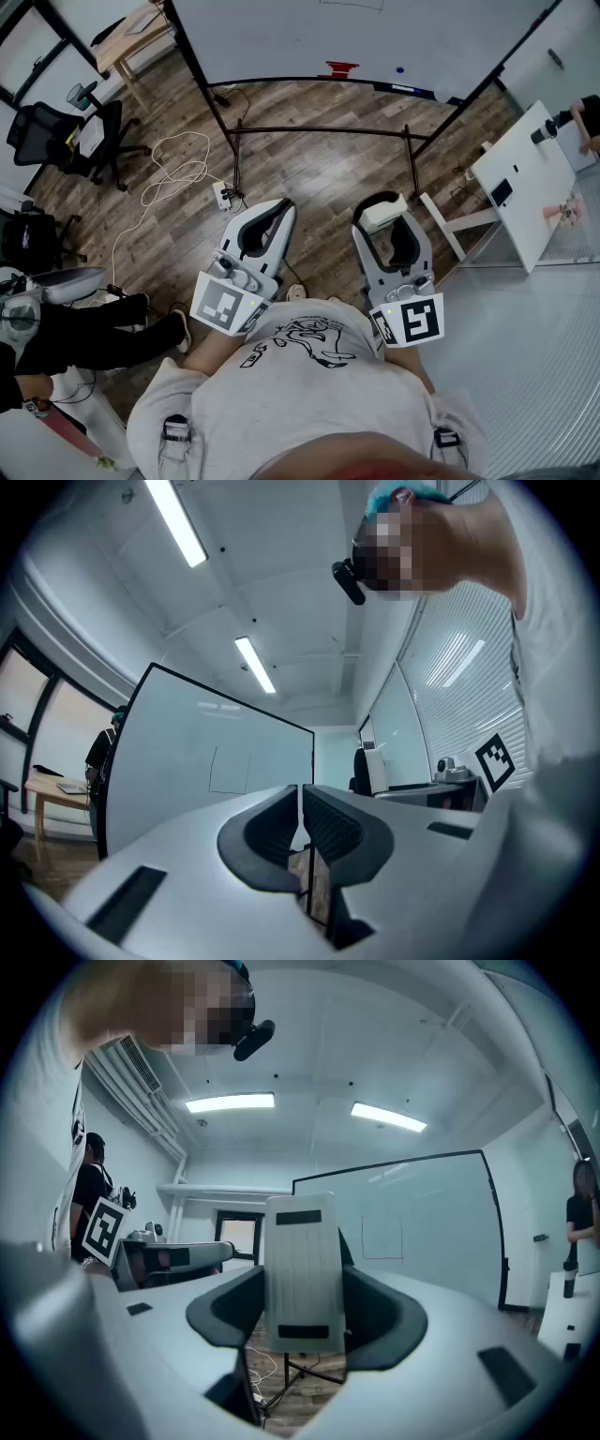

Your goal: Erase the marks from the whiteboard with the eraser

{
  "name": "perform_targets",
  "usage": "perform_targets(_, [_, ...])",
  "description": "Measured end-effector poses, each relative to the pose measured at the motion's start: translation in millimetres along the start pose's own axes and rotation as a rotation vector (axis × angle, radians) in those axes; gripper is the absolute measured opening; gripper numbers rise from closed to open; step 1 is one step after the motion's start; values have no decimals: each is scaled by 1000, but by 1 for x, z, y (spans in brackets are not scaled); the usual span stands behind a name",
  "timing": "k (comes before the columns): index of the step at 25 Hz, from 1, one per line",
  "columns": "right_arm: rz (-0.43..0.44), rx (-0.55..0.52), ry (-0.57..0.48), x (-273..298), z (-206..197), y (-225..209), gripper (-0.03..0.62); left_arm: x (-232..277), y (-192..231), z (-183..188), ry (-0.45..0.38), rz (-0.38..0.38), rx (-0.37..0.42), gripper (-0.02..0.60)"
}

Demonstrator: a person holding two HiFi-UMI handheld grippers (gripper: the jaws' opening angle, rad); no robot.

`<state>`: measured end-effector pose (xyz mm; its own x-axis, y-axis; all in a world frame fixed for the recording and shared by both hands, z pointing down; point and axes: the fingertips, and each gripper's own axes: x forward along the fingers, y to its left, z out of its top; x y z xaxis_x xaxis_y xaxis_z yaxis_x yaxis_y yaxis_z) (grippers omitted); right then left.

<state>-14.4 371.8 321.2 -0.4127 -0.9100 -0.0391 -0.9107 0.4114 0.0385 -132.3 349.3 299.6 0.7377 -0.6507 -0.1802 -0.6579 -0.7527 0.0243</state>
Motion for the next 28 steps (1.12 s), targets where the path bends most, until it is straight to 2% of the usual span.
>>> perform_targets(8, [-5, 15, 2, 22, 0, 15, 261, -12, 28, 4, 7, 4, -7, 32])
perform_targets(13, [-11, -6, 10, 31, -3, 10, 261, -7, 37, 1, 4, 12, -10, 32])
perform_targets(20, [-12, -10, 8, 52, -5, -19, 259, 26, 48, -5, 13, 12, 1, 32])
perform_targets(28, [1, -11, -5, 84, -7, -76, 259, 95, 59, -10, 13, 5, 35, 32])
